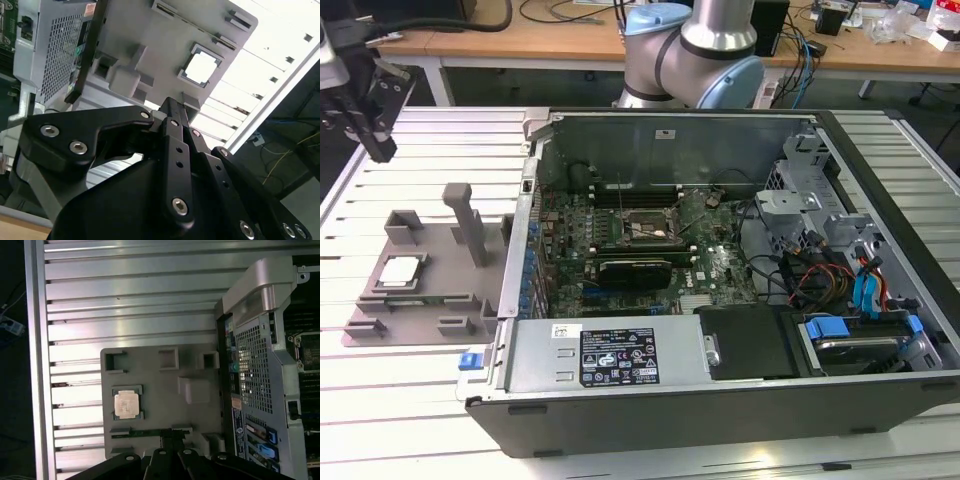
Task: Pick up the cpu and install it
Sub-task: 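Reach for the cpu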
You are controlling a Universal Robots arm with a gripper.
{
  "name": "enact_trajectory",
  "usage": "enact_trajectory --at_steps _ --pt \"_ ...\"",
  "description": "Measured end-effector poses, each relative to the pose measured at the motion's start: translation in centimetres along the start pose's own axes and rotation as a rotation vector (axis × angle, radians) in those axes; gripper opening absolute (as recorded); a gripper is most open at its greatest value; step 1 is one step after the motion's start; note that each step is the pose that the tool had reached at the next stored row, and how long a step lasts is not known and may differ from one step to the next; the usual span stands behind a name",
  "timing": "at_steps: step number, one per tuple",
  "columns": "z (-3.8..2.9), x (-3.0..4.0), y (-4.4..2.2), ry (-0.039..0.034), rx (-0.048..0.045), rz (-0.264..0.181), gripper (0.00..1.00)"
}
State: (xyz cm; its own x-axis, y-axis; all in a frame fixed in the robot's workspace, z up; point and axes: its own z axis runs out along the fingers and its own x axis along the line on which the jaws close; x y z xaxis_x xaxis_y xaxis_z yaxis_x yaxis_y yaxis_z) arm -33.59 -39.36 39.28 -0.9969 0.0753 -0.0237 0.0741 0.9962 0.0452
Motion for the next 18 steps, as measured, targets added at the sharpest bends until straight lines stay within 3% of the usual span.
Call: enact_trajectory --at_steps 6,10,14,18 --pt "0.80 1.51 -0.15 0.0001 0.0001 0.000 0.11" --pt "0.92 1.54 -0.16 0.0001 0.0001 0.000 0.11" --pt "2.98 1.59 -0.25 0.0001 0.0000 0.000 0.11" --pt "4.29 1.64 -0.31 0.0001 0.0001 0.000 0.11"
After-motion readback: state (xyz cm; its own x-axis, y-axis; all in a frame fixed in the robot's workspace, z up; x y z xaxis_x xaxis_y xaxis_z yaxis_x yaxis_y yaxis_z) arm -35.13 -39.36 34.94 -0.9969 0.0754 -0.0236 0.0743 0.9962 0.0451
